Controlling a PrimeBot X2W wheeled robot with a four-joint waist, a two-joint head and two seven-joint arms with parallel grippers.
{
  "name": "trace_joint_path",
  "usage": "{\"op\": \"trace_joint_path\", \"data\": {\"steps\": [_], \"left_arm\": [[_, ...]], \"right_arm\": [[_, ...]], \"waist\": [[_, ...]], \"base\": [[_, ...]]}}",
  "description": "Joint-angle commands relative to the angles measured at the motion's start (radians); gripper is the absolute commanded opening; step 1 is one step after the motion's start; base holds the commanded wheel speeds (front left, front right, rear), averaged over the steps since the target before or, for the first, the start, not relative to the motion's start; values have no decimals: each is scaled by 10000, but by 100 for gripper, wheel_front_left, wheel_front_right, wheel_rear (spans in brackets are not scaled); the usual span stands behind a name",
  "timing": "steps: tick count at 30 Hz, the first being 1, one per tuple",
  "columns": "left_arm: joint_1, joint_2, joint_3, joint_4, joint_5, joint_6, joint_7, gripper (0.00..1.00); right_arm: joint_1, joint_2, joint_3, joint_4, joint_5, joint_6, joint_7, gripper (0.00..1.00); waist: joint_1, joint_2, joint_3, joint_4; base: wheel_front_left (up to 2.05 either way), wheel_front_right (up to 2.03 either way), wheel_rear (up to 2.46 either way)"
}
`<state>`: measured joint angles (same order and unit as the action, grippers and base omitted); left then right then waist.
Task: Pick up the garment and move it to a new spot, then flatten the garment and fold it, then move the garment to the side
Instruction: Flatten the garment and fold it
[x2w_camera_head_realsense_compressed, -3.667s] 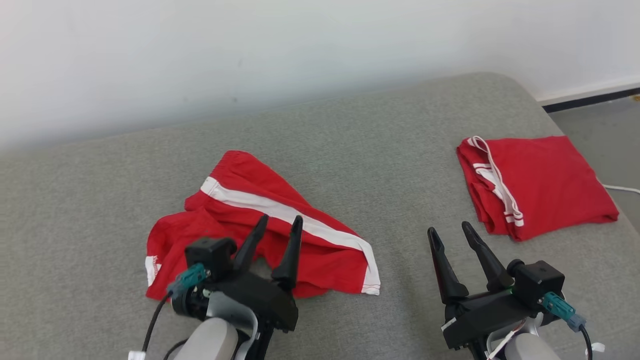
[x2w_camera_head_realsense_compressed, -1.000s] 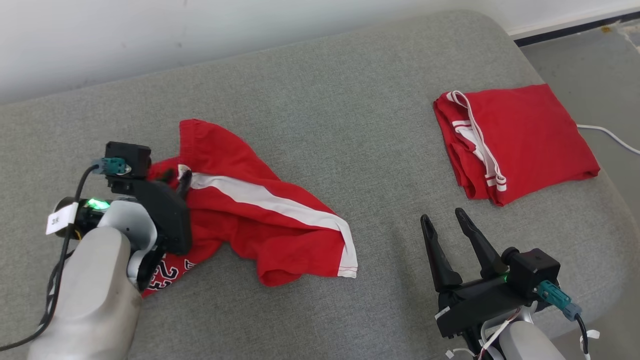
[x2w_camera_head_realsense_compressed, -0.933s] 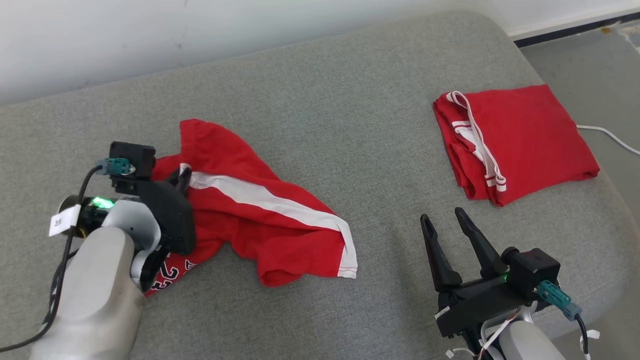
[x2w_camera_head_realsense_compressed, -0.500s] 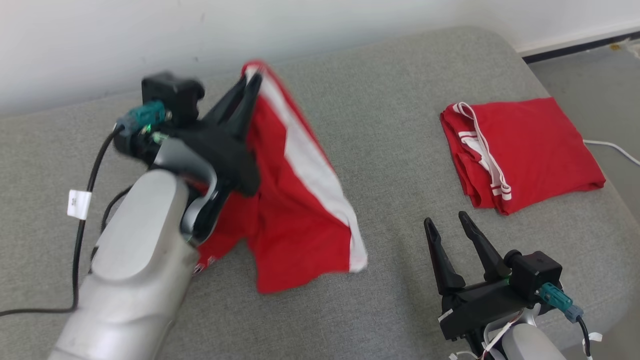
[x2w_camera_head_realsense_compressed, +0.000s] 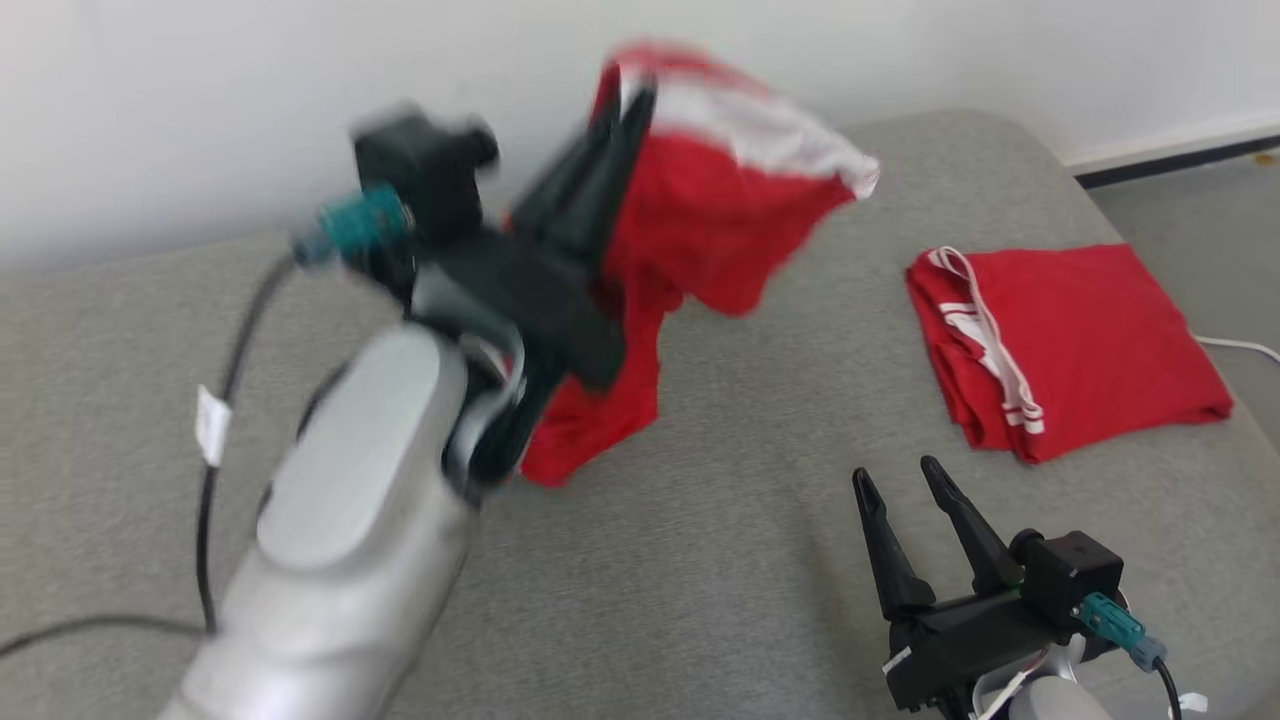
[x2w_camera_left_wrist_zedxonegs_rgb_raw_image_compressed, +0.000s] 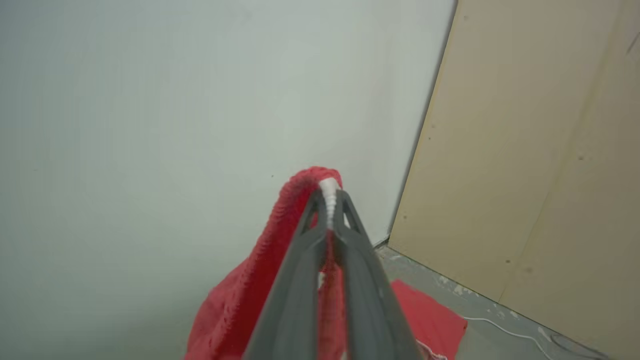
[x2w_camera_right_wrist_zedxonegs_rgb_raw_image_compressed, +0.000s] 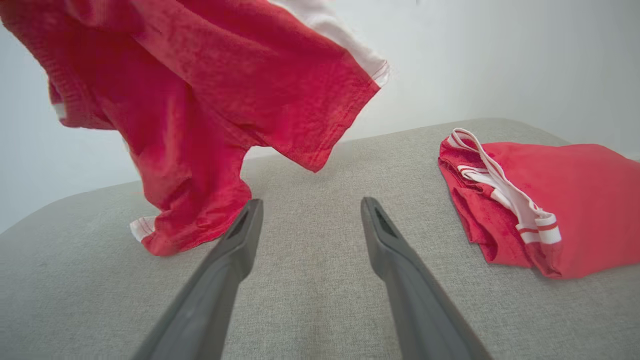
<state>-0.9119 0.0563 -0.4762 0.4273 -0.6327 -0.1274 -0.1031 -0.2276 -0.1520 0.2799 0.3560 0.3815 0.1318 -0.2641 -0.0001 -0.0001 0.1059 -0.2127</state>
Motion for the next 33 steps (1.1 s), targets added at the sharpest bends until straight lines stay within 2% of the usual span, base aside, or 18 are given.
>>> {"op": "trace_joint_path", "data": {"steps": [1,9,12,14,19,23,24,25,26,31,33], "left_arm": [[600,296,-113,57,82,58,154,0],[3815,1440,-942,-565,-364,36,1333,0],[4851,2046,-843,-1058,-383,417,1474,0],[5245,2257,-778,-1167,-379,649,1497,0],[5757,2907,-550,-866,3,1295,1267,0],[5934,2979,-337,-529,75,1660,839,0],[5962,2993,-255,-466,68,1766,705,8],[5978,2974,-179,-422,62,1852,564,46],[6021,2908,-73,-411,-22,1926,383,100],[6571,2793,392,-632,-78,2183,-969,100],[6727,2756,526,-695,-122,2232,-1180,100]], "right_arm": [[106,-64,-2,-27,63,-25,2,100],[229,-164,-158,-117,-11,-24,2,100],[180,-141,-148,-137,-35,-24,2,100],[120,-126,-110,-129,-40,-24,3,100],[70,-113,-43,-109,-15,-24,2,100],[102,-177,-52,-115,20,-25,3,100],[109,-178,-59,-108,17,-24,3,100],[121,-180,-73,-95,14,-24,2,100],[123,-187,-93,-92,11,-24,3,100],[261,-221,-345,-94,-14,-25,3,100],[304,-231,-401,-79,-34,-24,3,100]], "waist": [[1,1,-59,342],[1,1,-55,1211],[1,1,-38,1507],[1,1,-25,1569],[1,1,7,1568],[1,1,55,1470],[1,1,53,1432],[1,1,51,1397],[1,1,43,1356],[1,1,-152,1240],[1,1,-225,1242]], "base": [[0,0,0],[0,0,0],[0,0,0],[0,0,0],[0,0,0],[0,0,0],[0,0,0],[0,0,0],[0,0,0],[0,0,0],[0,0,0]]}}
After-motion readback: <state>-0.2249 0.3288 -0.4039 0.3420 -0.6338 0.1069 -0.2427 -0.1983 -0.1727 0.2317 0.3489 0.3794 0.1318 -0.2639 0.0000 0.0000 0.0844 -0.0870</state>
